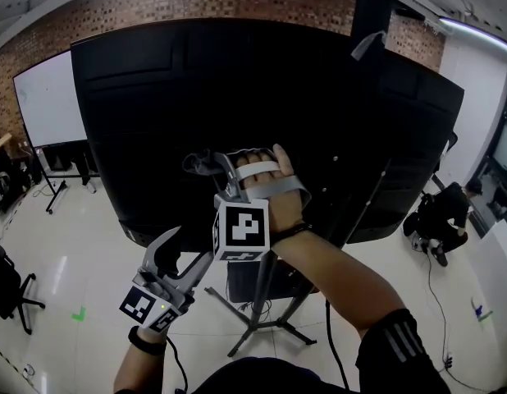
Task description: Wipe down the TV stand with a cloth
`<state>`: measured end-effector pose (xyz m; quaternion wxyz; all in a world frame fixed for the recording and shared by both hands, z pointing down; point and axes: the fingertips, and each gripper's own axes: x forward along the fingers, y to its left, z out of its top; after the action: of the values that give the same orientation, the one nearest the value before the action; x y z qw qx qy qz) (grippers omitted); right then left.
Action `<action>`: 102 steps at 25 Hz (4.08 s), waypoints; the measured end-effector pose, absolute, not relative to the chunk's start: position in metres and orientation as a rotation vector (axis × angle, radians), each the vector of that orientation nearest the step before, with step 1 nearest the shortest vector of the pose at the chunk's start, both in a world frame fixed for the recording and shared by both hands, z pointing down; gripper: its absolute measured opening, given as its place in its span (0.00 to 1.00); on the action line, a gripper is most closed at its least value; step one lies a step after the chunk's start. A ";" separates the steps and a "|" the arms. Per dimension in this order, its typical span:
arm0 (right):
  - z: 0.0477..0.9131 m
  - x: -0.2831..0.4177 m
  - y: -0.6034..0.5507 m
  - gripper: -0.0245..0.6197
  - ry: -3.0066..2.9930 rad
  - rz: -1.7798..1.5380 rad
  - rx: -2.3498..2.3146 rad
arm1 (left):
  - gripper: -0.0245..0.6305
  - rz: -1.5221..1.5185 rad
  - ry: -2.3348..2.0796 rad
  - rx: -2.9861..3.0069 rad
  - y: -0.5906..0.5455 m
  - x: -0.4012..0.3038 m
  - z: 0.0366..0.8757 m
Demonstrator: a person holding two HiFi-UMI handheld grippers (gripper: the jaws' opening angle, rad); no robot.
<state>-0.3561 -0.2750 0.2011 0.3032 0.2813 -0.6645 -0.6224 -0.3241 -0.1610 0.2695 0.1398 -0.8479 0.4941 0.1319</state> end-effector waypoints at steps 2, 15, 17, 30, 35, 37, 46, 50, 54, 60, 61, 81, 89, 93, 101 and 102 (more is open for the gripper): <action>0.201 -0.347 -0.278 0.10 -1.746 -1.622 0.752 | 0.47 0.387 1.409 -2.463 -0.163 -0.319 0.270; 0.191 -0.322 -0.264 0.10 -1.768 -1.613 0.782 | 0.47 0.401 1.357 -2.493 -0.165 -0.304 0.270; 0.193 -0.332 -0.248 0.10 -1.840 -1.610 0.745 | 0.47 0.403 1.379 -2.482 -0.163 -0.310 0.270; 0.255 -0.405 -0.242 0.10 -1.859 -1.631 0.558 | 0.47 0.369 1.554 -2.408 -0.145 -0.358 0.285; 0.268 -0.401 -0.262 0.10 -1.804 -1.599 0.563 | 0.47 0.372 1.568 -2.411 -0.143 -0.361 0.288; 0.269 -0.393 -0.266 0.10 -1.796 -1.590 0.576 | 0.47 0.372 1.558 -2.420 -0.146 -0.357 0.288; 0.267 -0.346 -0.282 0.10 -1.726 -1.563 0.642 | 0.47 0.374 1.461 -2.487 -0.163 -0.323 0.287; 0.266 -0.331 -0.287 0.10 -1.706 -1.550 0.660 | 0.47 0.371 1.419 -2.512 -0.170 -0.308 0.287; 0.265 -0.326 -0.284 0.10 -1.744 -1.539 0.656 | 0.47 0.363 1.401 -2.520 -0.173 -0.301 0.286; 0.244 -0.318 -0.250 0.10 -1.999 -1.497 0.608 | 0.47 0.372 1.391 -2.508 -0.170 -0.294 0.278; 0.238 -0.314 -0.244 0.10 -2.038 -1.488 0.606 | 0.47 0.368 1.386 -2.505 -0.170 -0.293 0.276; 0.089 -0.178 -0.270 0.10 -2.072 -1.581 0.908 | 0.47 0.370 1.174 -2.468 -0.183 -0.202 0.216; -0.026 -0.119 -0.307 0.10 -2.100 -1.570 1.126 | 0.47 0.398 1.054 -2.423 -0.187 -0.162 0.166; -0.065 -0.102 -0.322 0.10 -2.057 -1.583 1.200 | 0.47 0.371 1.011 -2.412 -0.193 -0.146 0.144; -0.116 -0.095 -0.348 0.11 -1.982 -1.629 1.214 | 0.47 0.334 0.981 -2.394 -0.204 -0.121 0.117; -0.118 -0.096 -0.349 0.11 -1.975 -1.630 1.207 | 0.47 0.332 0.982 -2.395 -0.205 -0.119 0.116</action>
<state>-0.0957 -0.3492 -0.1178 0.1545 0.4211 -0.6893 -0.5690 -0.1188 -0.2045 0.1160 0.2627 -0.8854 0.3632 0.1229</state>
